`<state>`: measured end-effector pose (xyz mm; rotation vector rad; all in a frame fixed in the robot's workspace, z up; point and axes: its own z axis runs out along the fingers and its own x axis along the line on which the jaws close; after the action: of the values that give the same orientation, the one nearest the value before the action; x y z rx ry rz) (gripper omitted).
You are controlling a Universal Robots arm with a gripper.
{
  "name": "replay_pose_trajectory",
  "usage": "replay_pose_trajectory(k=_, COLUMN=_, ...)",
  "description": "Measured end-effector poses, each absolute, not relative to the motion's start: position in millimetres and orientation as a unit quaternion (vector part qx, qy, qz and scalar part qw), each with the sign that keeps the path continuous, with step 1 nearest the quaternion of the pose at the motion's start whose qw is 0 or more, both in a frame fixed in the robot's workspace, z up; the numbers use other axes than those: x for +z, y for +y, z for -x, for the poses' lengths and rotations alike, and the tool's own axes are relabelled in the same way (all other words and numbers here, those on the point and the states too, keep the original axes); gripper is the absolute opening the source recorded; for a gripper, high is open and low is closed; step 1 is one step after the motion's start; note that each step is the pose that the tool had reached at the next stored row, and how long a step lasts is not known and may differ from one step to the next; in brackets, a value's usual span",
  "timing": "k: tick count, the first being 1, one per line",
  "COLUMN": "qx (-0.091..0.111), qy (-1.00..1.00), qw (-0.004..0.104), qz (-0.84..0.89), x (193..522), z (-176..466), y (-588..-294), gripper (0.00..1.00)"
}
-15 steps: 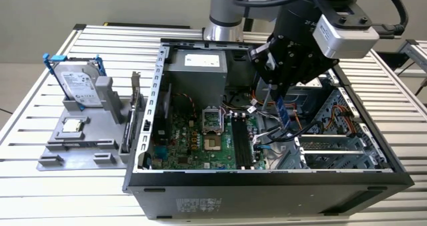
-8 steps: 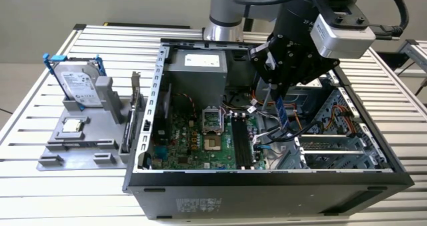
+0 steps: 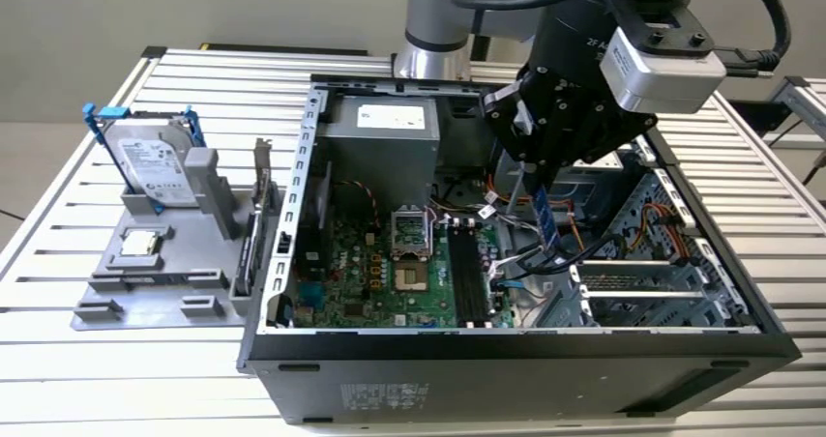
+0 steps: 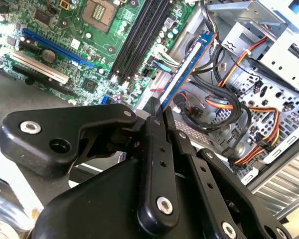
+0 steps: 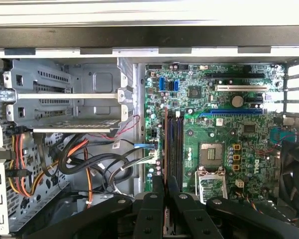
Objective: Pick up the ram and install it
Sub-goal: 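Insert the ram into the slot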
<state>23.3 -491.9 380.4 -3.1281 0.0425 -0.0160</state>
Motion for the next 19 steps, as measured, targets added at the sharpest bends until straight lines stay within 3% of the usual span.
replay_pose_trajectory(k=19, qx=-0.005, qy=0.017, qw=0.007, qz=1.000, x=360, z=-23, y=-492, gripper=0.00)
